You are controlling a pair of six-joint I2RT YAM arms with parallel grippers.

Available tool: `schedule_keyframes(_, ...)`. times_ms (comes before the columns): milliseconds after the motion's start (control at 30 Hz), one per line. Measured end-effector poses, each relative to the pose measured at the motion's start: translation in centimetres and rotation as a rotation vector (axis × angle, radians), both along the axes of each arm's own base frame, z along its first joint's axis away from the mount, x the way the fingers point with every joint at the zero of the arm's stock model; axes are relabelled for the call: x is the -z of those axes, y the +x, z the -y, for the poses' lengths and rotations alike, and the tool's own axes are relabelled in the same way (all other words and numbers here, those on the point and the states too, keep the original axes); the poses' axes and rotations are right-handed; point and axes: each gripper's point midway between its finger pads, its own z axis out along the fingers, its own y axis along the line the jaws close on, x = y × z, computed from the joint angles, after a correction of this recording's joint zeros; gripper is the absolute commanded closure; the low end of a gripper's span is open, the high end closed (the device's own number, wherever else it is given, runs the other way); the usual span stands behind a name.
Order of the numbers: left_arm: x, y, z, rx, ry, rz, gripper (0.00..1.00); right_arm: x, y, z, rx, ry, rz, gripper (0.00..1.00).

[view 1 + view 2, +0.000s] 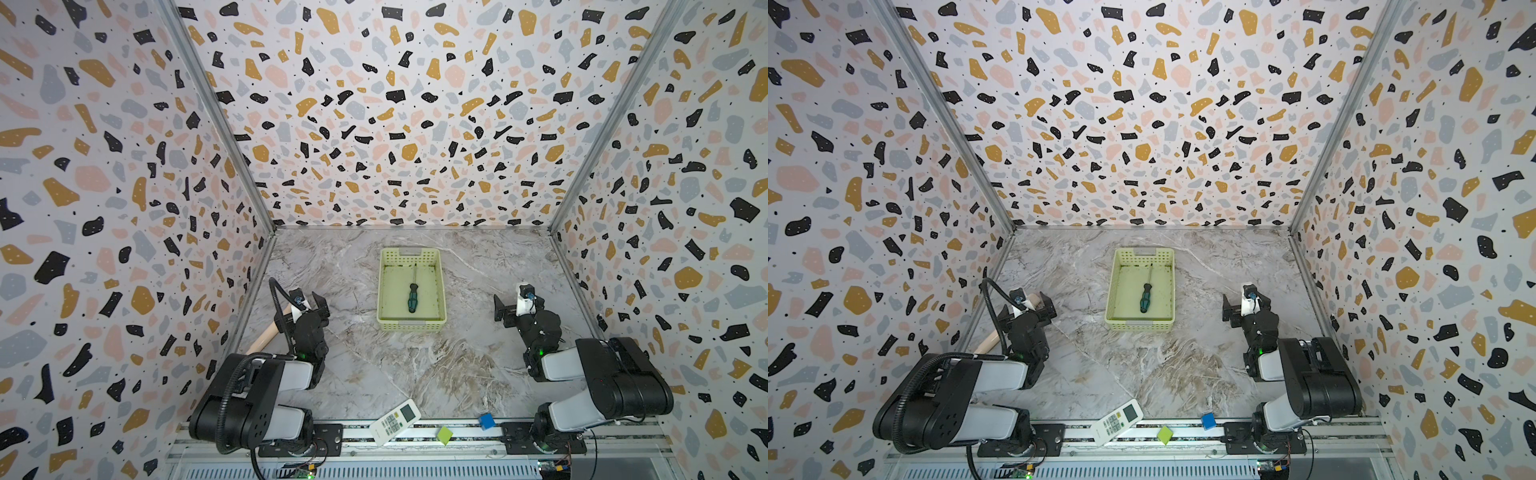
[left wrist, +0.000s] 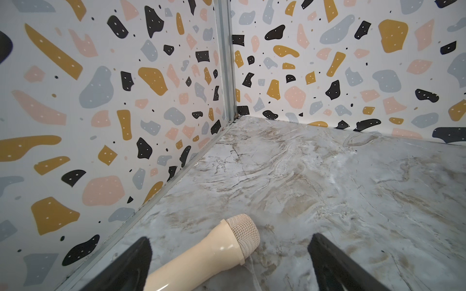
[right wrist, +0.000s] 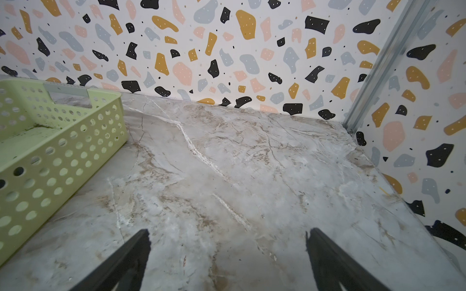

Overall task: Put the screwdriver in the bin
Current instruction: Reset both arms

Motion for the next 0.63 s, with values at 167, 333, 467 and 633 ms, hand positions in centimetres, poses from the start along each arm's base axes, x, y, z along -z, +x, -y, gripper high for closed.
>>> schedule_keyframes(167,0.03,0.07,0.17,0.010,-0.010,0.004,0.00,0.14,-0.02,0.03,0.001,-0.005,-0.005,0.01)
schedule_keyframes(333,0.23,-0.03,0.15,0.010,-0.012,0.003,0.00,0.16,-0.02,0.02,0.000,-0.005,-0.006,0.01)
schedule_keyframes(467,0.31,-0.12,0.11,0.009,-0.013,0.003,0.00,0.18,-0.03,0.06,0.001,-0.005,-0.007,0.01)
schedule_keyframes(633,0.19,-0.11,0.11,0.010,-0.014,0.009,0.01,0.30,-0.01,0.21,0.000,-0.003,-0.013,0.01)
